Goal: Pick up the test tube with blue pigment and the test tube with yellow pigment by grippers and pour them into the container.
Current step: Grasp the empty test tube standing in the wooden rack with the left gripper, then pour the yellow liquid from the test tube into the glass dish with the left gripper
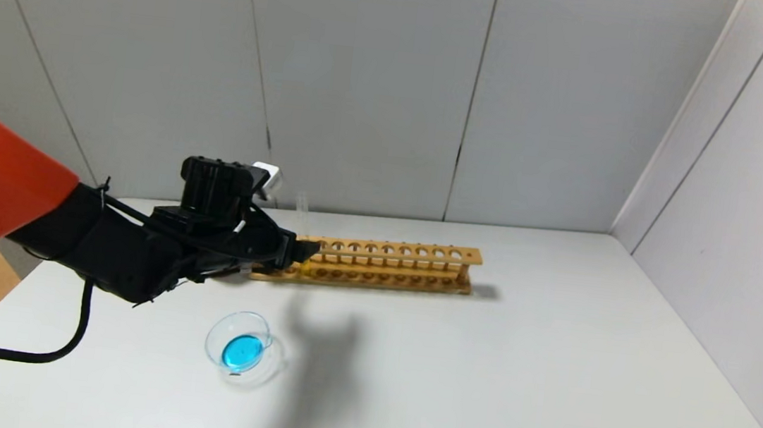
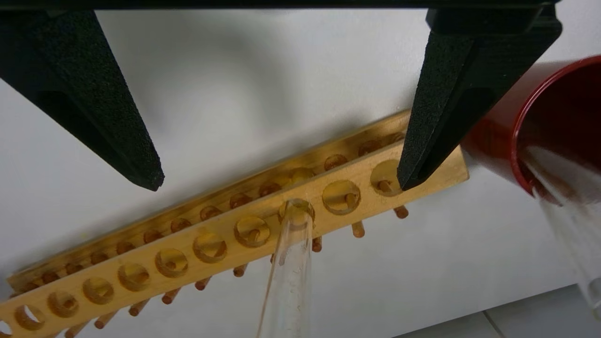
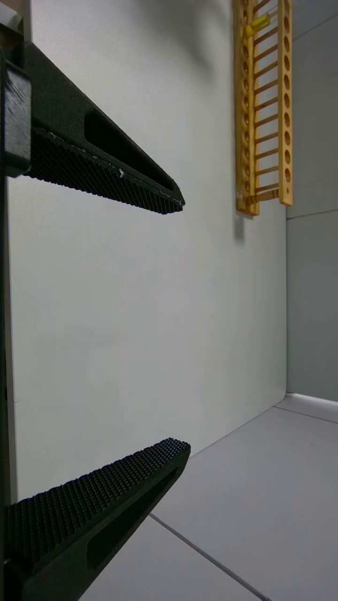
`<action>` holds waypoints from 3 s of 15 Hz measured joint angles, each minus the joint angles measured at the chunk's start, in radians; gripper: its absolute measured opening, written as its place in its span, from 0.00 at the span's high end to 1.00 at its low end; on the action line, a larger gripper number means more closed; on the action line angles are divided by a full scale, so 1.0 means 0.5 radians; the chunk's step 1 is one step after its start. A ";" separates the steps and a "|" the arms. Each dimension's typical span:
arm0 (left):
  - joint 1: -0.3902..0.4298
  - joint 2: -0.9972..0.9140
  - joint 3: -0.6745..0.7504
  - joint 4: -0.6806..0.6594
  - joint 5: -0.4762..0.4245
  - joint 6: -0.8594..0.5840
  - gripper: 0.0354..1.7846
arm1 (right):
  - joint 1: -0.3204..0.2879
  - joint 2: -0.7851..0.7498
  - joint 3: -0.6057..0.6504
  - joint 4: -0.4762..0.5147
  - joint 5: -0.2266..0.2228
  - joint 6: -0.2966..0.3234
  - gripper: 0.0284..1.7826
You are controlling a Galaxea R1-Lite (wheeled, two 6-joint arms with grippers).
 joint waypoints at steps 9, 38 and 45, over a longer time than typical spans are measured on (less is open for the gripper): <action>0.014 0.260 -0.354 0.070 0.003 0.036 0.02 | 0.000 0.000 0.000 0.000 0.000 0.000 0.02; 0.011 0.401 -0.407 -0.636 0.168 0.215 0.84 | 0.000 0.000 0.000 0.000 0.000 0.000 0.02; -0.009 0.083 -0.410 -0.440 0.170 0.253 0.84 | 0.000 0.000 0.000 0.001 0.000 0.000 0.02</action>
